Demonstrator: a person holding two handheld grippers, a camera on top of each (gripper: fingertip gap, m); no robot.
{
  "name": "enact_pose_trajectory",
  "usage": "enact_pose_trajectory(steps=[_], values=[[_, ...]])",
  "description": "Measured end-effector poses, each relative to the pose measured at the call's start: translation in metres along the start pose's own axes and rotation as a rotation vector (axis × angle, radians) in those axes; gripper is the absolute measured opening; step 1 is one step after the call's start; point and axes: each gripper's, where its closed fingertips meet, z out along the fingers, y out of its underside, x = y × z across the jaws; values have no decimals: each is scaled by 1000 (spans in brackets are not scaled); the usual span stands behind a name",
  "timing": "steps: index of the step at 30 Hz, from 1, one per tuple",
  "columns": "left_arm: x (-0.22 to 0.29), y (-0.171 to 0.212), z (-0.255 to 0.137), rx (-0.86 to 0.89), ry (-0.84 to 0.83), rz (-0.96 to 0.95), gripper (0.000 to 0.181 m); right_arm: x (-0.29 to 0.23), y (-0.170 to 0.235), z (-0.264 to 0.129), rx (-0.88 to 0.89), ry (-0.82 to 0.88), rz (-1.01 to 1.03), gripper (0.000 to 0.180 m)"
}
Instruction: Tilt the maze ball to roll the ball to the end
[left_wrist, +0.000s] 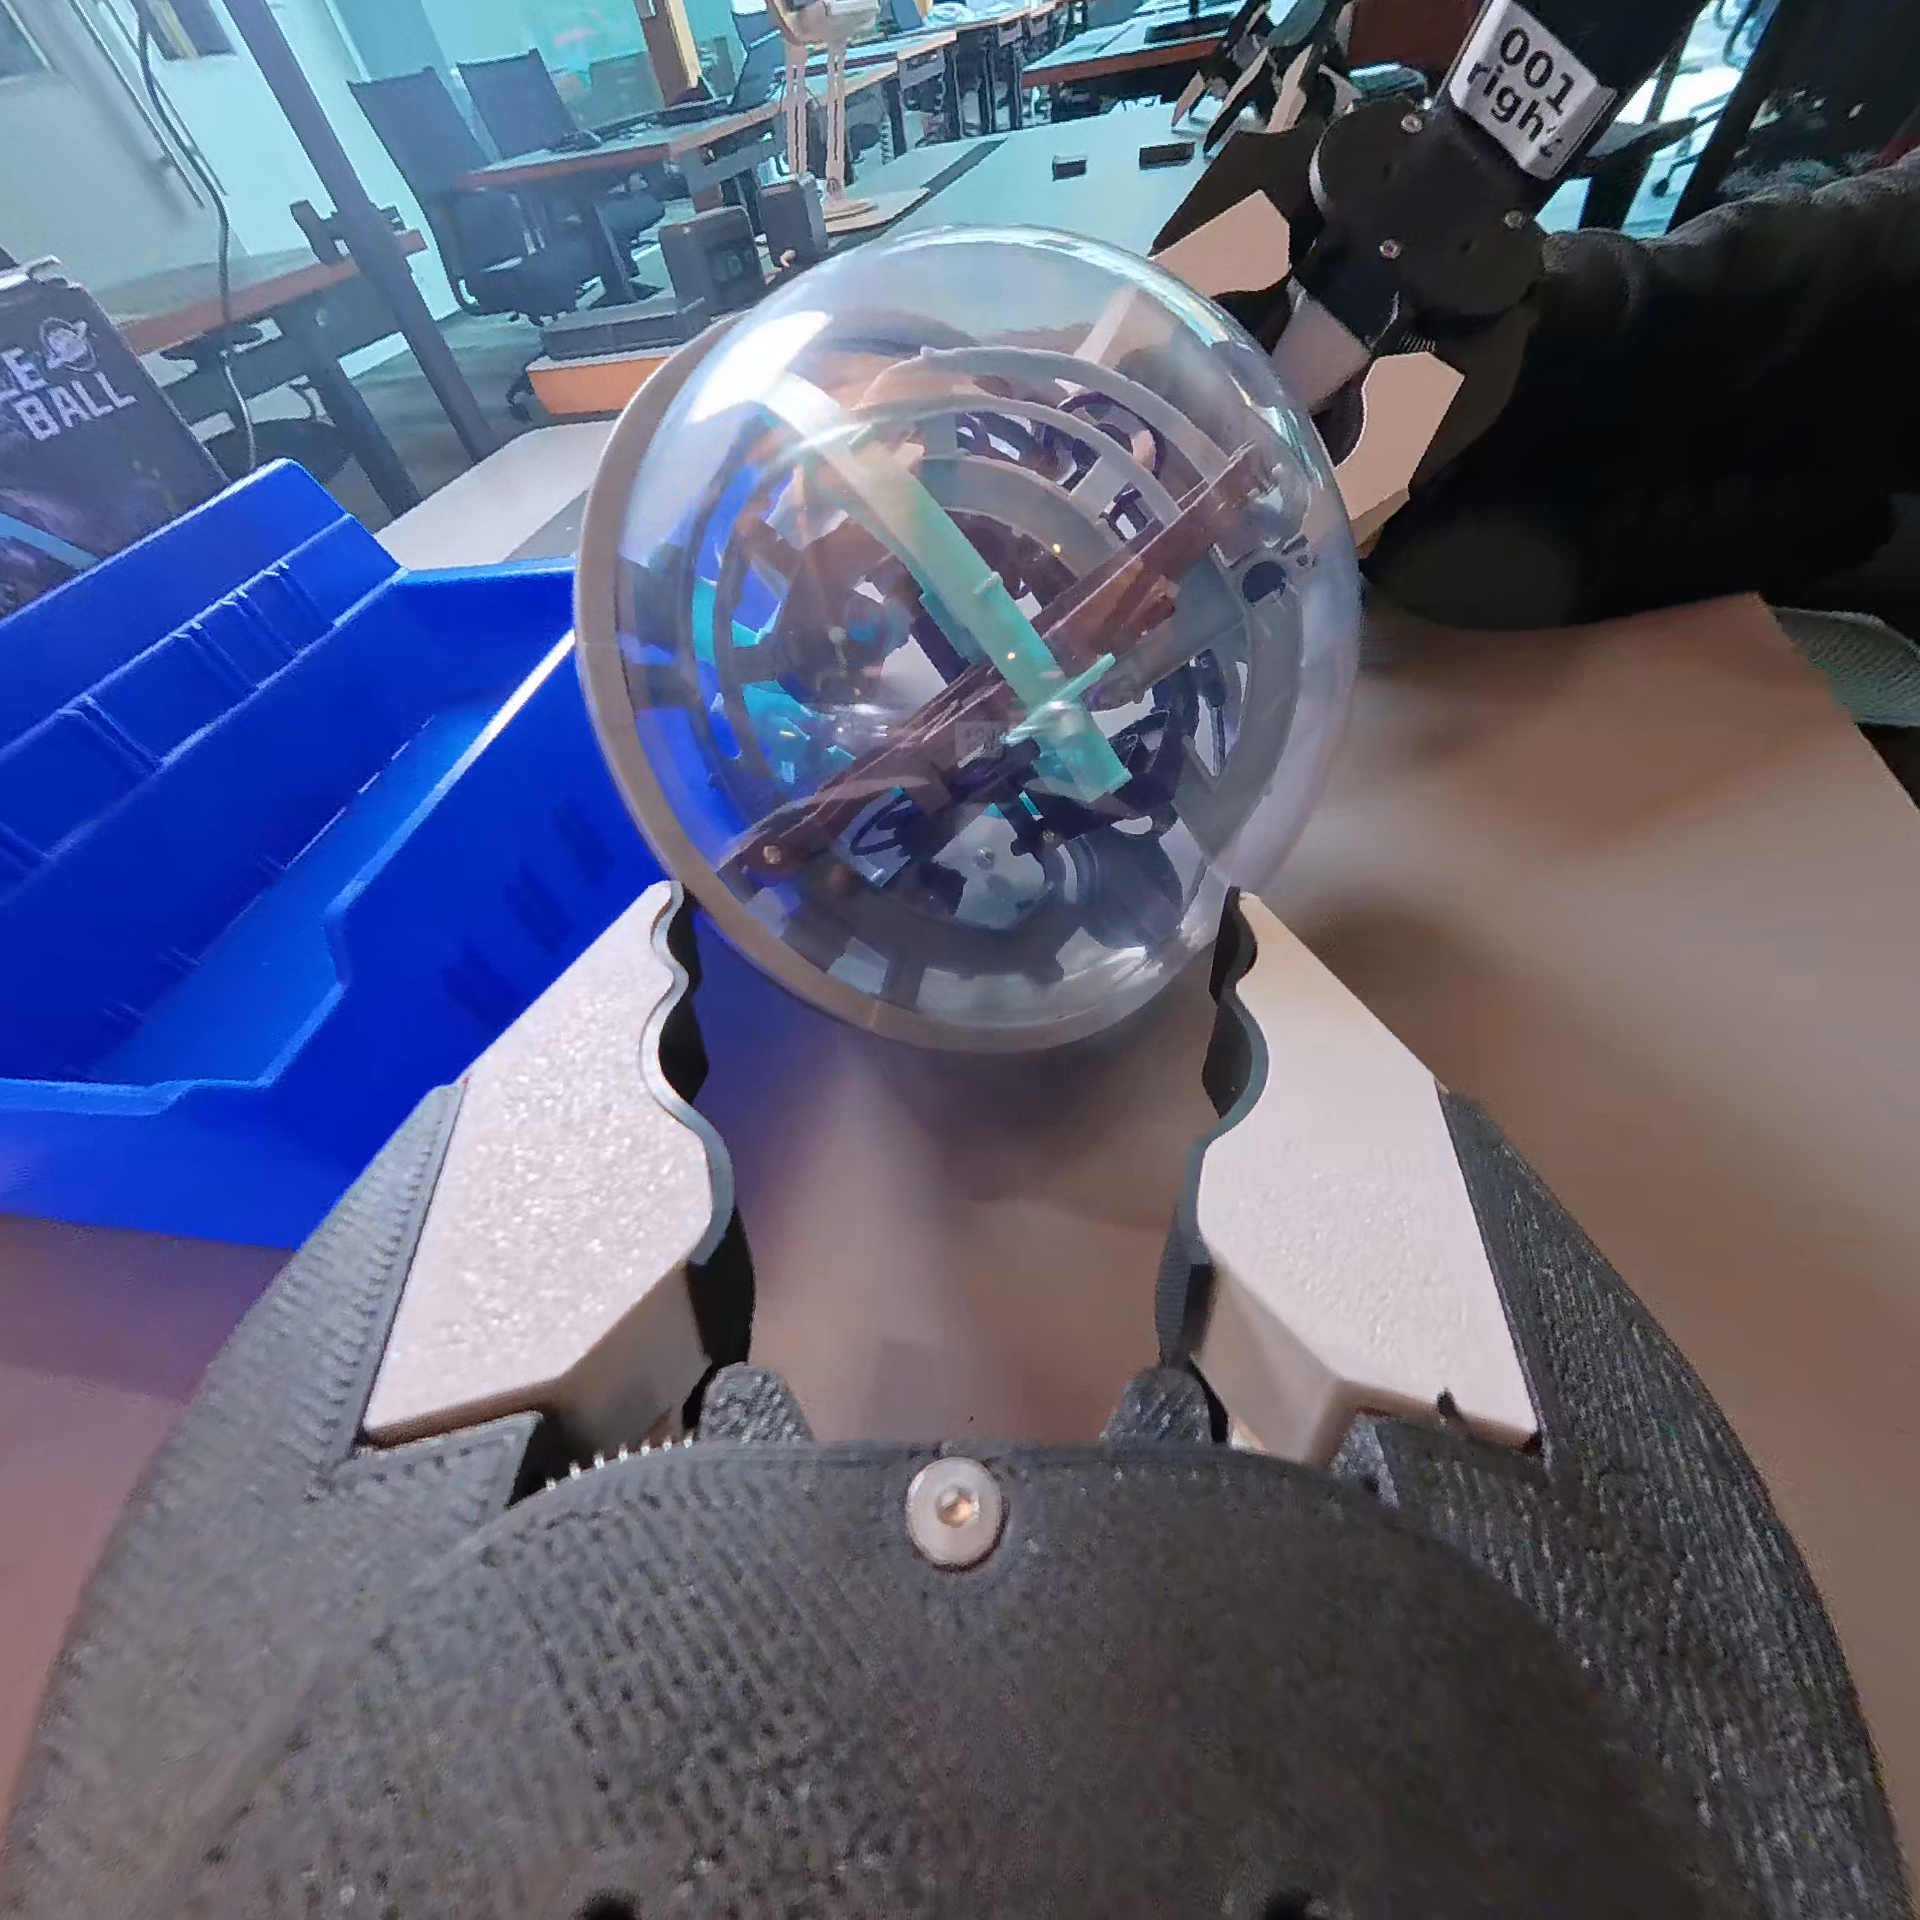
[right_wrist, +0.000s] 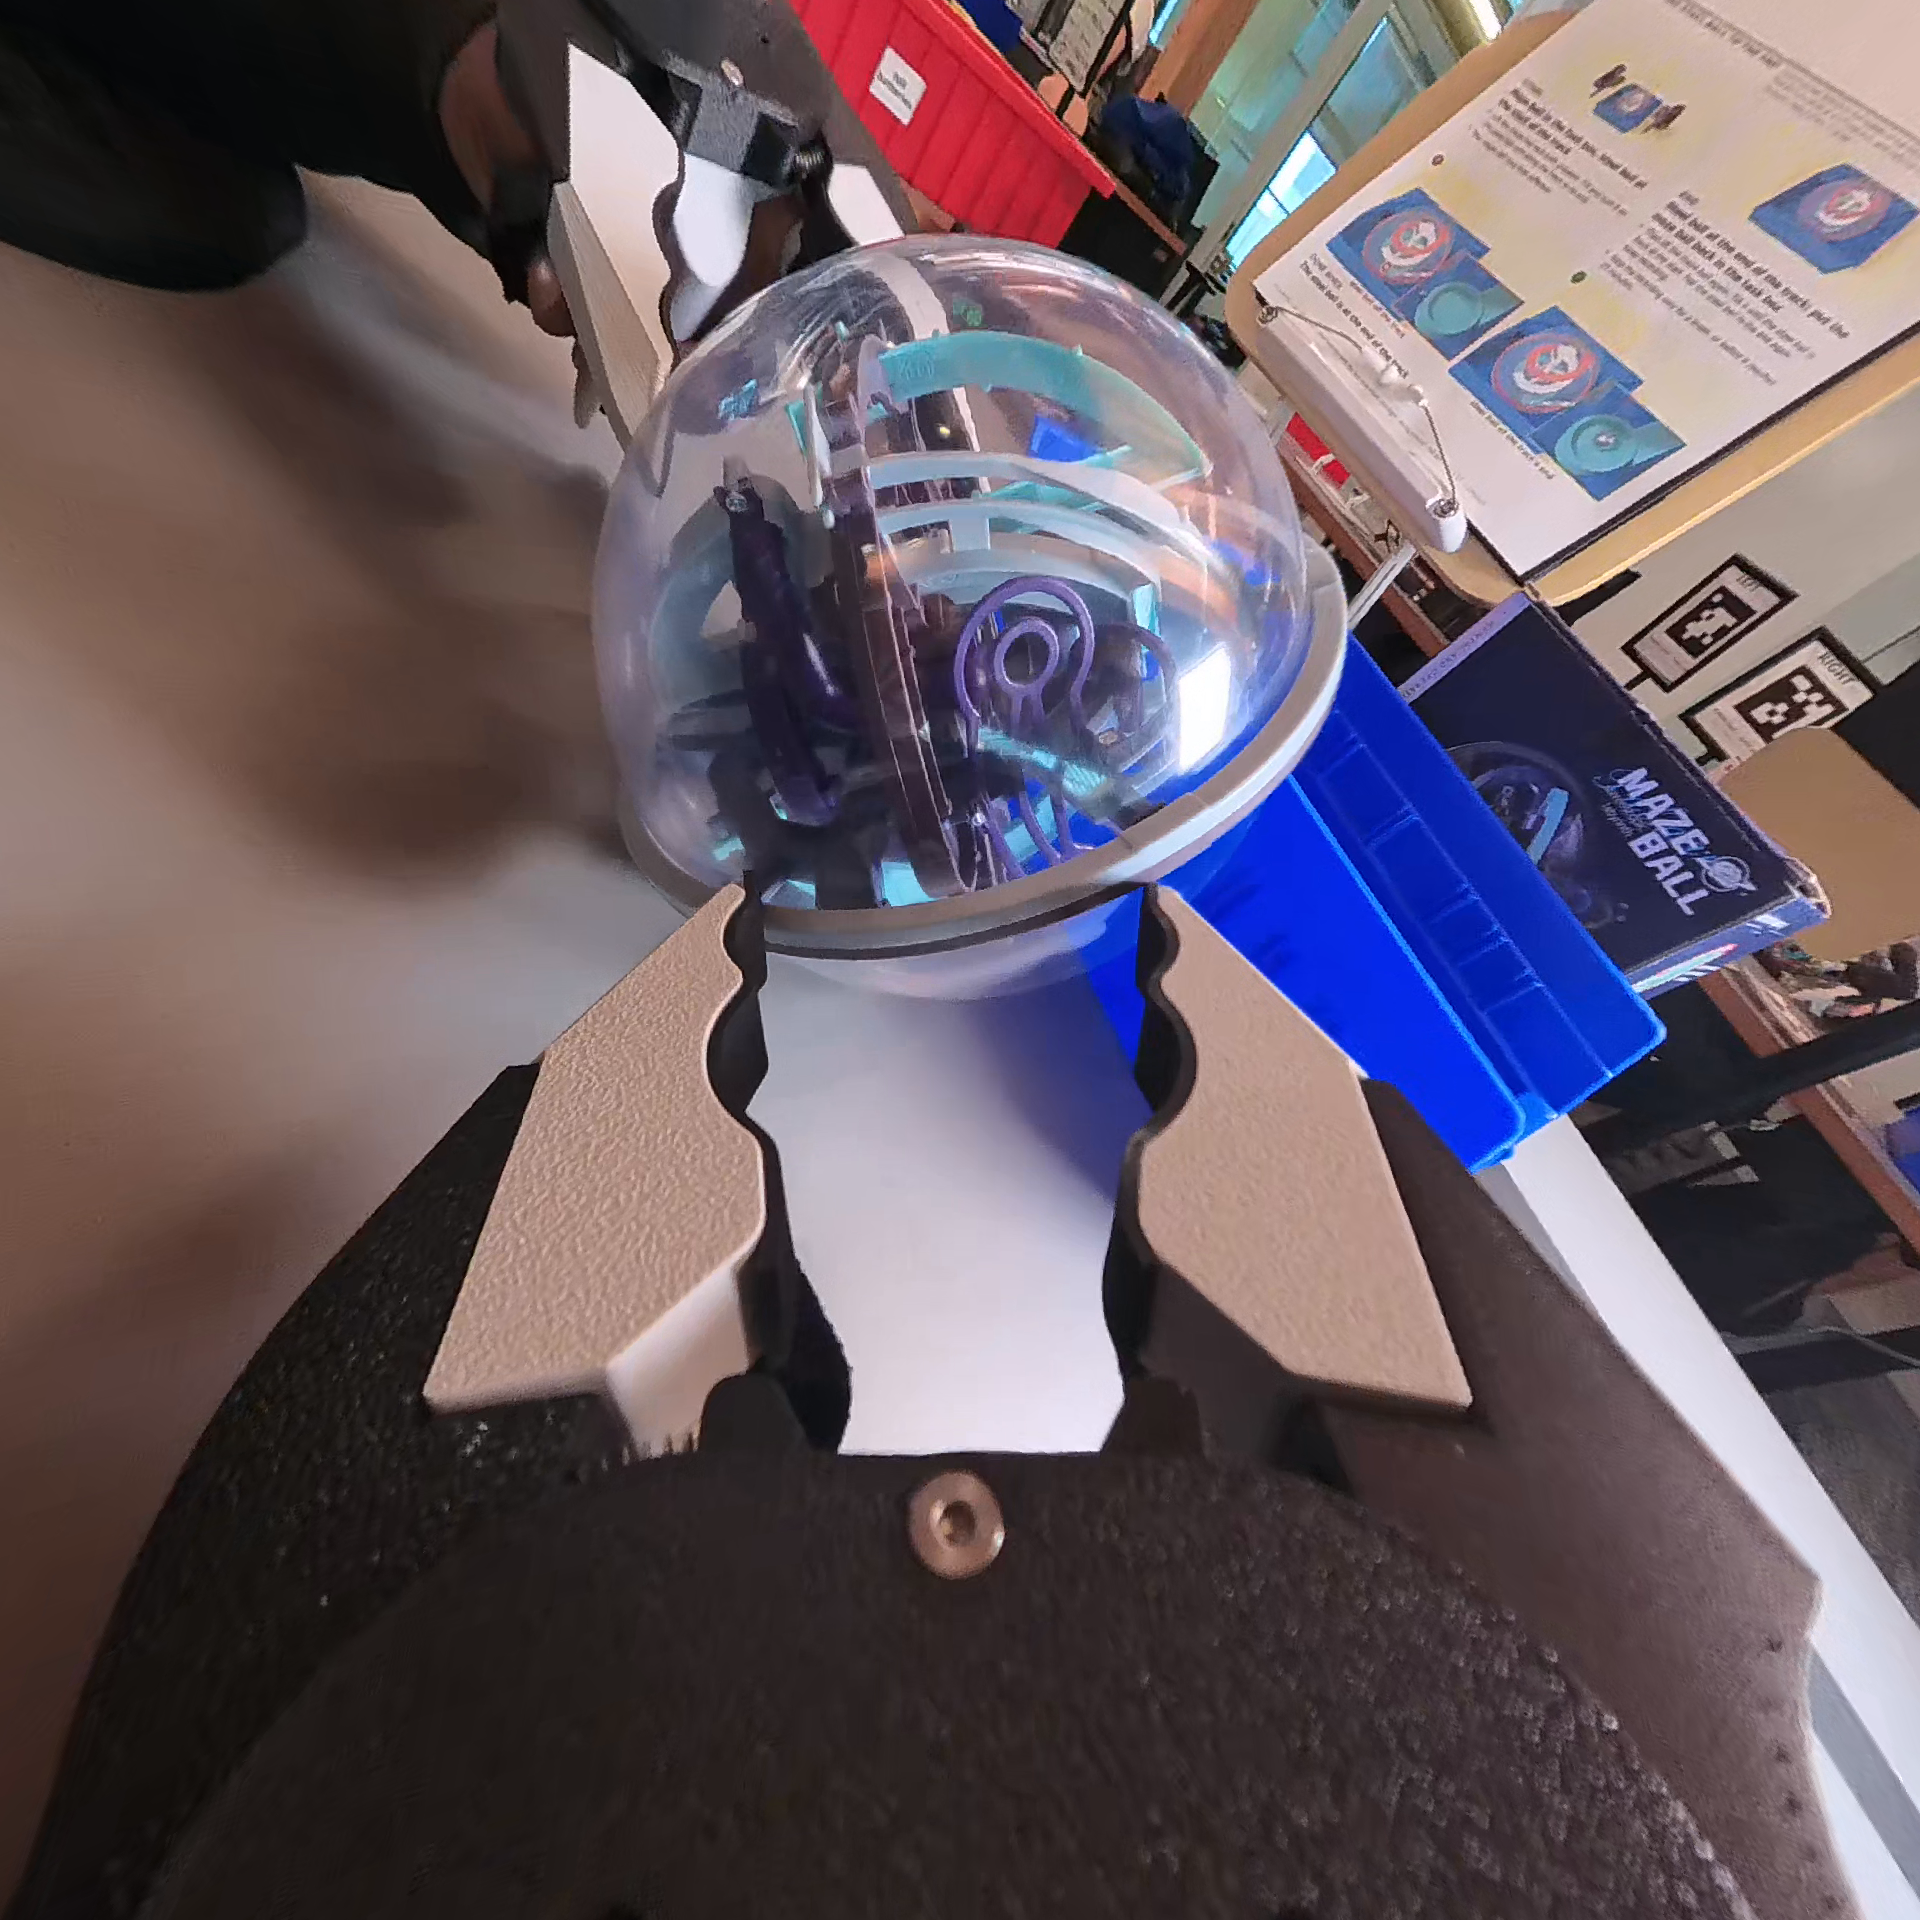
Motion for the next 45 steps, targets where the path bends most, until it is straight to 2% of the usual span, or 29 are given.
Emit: enact_pose_trajectory(steps=[7,11,15,18,23,29,34,37,38,40,41,43,45], values=[[2,-8,-3,46,0,-1,90,-2,10,-2,-21,7,22,66],[3,-21,-14,145,63,-112,73,-4,16,-2,-47,19,-28,61],[-1,-36,-29,290,173,-310,54,-8,18,0,-61,30,-84,47],[-6,-39,-36,335,219,-391,38,-12,13,1,-34,10,-71,41],[-9,-38,-37,335,191,-372,34,-15,4,-2,15,8,-91,30],[-13,-40,-46,359,187,-373,25,-23,-13,-2,50,55,-253,14],[-8,-33,-45,329,234,-388,28,-29,-15,2,-22,185,-690,11],[-5,-36,-50,346,272,-394,30,-40,-18,2,-22,180,-812,11],[-2,-38,-52,356,307,-416,34,-43,-20,2,-17,181,-846,10],[0,-44,-59,385,412,-552,67,-50,-24,3,-8,187,-906,7],[-2,-42,-60,375,432,-617,75,-53,-25,3,-2,189,-935,7],[-17,-26,-51,308,346,-694,81,-60,-27,5,4,180,-968,7],[-16,-18,-46,269,359,-740,88,-65,-26,7,8,160,-963,8]])
